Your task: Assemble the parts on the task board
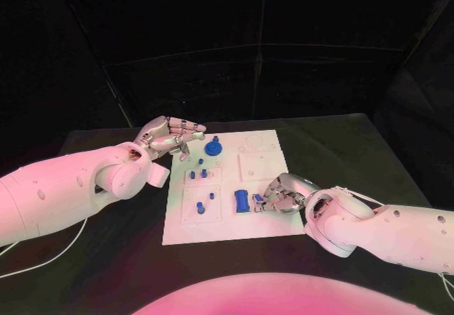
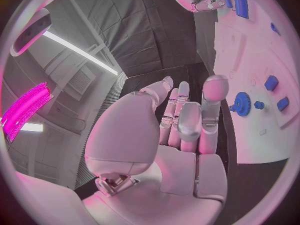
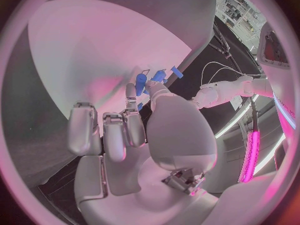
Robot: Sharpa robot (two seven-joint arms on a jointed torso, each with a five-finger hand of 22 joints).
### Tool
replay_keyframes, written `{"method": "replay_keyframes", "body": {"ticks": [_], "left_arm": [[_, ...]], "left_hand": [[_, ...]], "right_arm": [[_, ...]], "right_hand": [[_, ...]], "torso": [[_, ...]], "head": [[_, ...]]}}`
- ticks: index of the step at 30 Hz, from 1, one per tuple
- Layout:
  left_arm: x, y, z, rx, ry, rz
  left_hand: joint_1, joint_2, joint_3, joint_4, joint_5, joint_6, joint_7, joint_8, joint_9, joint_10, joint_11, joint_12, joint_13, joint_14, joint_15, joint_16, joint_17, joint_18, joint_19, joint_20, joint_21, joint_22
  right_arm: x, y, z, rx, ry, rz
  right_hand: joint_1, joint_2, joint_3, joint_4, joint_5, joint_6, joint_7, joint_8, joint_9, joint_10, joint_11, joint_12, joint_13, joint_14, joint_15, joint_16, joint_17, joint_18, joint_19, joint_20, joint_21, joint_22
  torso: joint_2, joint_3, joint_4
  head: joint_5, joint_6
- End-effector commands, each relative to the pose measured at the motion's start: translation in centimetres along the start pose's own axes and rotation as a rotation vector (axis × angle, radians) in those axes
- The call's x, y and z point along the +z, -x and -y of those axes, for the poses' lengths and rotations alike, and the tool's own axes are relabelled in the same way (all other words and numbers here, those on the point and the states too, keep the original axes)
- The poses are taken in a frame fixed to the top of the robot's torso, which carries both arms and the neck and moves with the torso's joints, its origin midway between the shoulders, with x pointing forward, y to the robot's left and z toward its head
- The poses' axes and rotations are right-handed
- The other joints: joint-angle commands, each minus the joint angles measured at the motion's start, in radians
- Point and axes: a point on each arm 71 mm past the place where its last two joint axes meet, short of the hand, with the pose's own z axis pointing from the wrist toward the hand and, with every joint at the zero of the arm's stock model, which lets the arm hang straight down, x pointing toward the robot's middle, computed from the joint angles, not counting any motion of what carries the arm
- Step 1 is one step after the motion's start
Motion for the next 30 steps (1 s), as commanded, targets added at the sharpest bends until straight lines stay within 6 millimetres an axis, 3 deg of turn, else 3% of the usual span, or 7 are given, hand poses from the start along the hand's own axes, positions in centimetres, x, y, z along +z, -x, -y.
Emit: {"method": "replay_keyframes", "body": {"ticks": [1, 5, 12, 14, 23, 30], "left_arm": [[0.04, -0.13, 0.12, -0.007, -0.004, -0.009], [0.04, -0.12, 0.11, -0.007, -0.003, -0.009], [0.03, -0.13, 0.11, -0.008, -0.002, -0.01], [0.03, -0.15, 0.11, -0.008, -0.002, -0.01], [0.0, -0.11, 0.11, -0.008, -0.002, -0.01], [-0.06, -0.01, 0.1, -0.007, -0.001, -0.007]], "left_hand": [[0.004, 0.009, -0.006, 0.001, 0.005, -0.008, 0.001, -0.001, 0.0, -0.002, 0.003, -0.006, 0.001, -0.004, 0.003, -0.003, -0.001, 0.014, -0.005, 0.001, -0.004, -0.002], [0.004, 0.009, -0.006, 0.001, 0.005, -0.008, 0.001, -0.001, 0.0, -0.002, 0.003, -0.006, 0.001, -0.004, 0.003, -0.003, -0.001, 0.014, -0.005, 0.001, -0.004, -0.002], [0.004, 0.009, -0.006, 0.001, 0.005, -0.008, 0.001, -0.001, 0.0, -0.002, 0.003, -0.006, 0.001, -0.004, 0.003, -0.003, -0.001, 0.014, -0.005, 0.001, -0.004, -0.002], [0.006, 0.009, -0.007, 0.0, 0.005, -0.009, 0.001, -0.001, 0.0, -0.002, 0.003, -0.005, 0.002, -0.005, 0.003, -0.002, -0.002, 0.014, -0.005, 0.001, -0.004, -0.002], [0.006, 0.009, -0.007, 0.0, 0.005, -0.009, 0.001, -0.001, 0.0, -0.002, 0.003, -0.005, 0.002, -0.005, 0.003, -0.002, -0.002, 0.014, -0.005, 0.001, -0.004, -0.002], [0.006, 0.009, -0.007, 0.0, 0.005, -0.009, 0.001, -0.001, 0.0, -0.002, 0.003, -0.005, 0.002, -0.005, 0.003, -0.002, -0.002, 0.014, -0.005, 0.001, -0.004, -0.002]], "right_arm": [[0.05, -0.16, -0.12, -0.003, -0.006, -0.019], [0.07, -0.26, -0.3, -0.003, -0.003, -0.023], [0.22, -0.23, -0.22, -0.002, -0.008, -0.017], [0.28, -0.2, -0.18, -0.002, -0.009, -0.013], [0.37, -0.2, -0.22, 0.003, -0.004, -0.009], [0.0, -0.09, -0.33, 0.006, 0.029, -0.014]], "right_hand": [[-0.021, -0.003, -0.009, 0.014, 0.0, 0.008, 0.003, 0.005, 0.004, 0.005, -0.005, -0.008, 0.116, 0.099, -0.009, 0.004, 0.233, -0.012, 0.003, -0.003, 0.003, 0.001], [-0.061, -0.003, -0.049, 0.037, -0.1, 0.011, 0.003, 0.009, 0.013, 0.006, -0.004, -0.011, 0.114, 0.099, -0.008, 0.004, 0.232, -0.012, 0.003, -0.002, 0.002, 0.001], [-0.067, 0.009, -0.091, 0.045, -0.18, 0.005, 0.003, 0.009, 0.025, 0.003, -0.004, -0.017, 0.109, 0.099, -0.008, 0.002, 0.229, -0.012, 0.002, -0.002, 0.001, 0.0], [-0.068, 0.014, -0.109, 0.047, -0.221, 0.002, 0.004, 0.009, 0.03, 0.002, -0.003, -0.018, 0.108, 0.098, -0.008, 0.001, 0.228, -0.012, 0.001, -0.001, 0.0, -0.002], [-0.068, 0.016, -0.121, 0.048, -0.236, -0.001, 0.005, 0.008, 0.032, 0.001, -0.002, -0.018, 0.108, 0.098, -0.007, 0.001, 0.227, -0.011, 0.001, -0.001, -0.001, -0.002], [-0.03, 0.02, -0.139, 0.026, -0.256, -0.004, 0.005, 0.009, 0.041, 0.001, -0.001, -0.016, 0.11, 0.098, -0.006, 0.001, 0.227, -0.011, 0.0, 0.0, -0.002, -0.003]], "torso": [[0.001, 0.0006, -0.0009], [0.001, 0.0007, -0.0004], [0.001, 0.0, 0.0002], [0.001, 0.0001, 0.0001], [0.001, 0.0002, -0.0001], [0.0, 0.0008, -0.001]], "head": [[0.0, 0.0], [0.0, 0.0], [0.0, -0.001], [0.0, 0.0], [0.0, 0.0], [0.001, 0.002]]}}
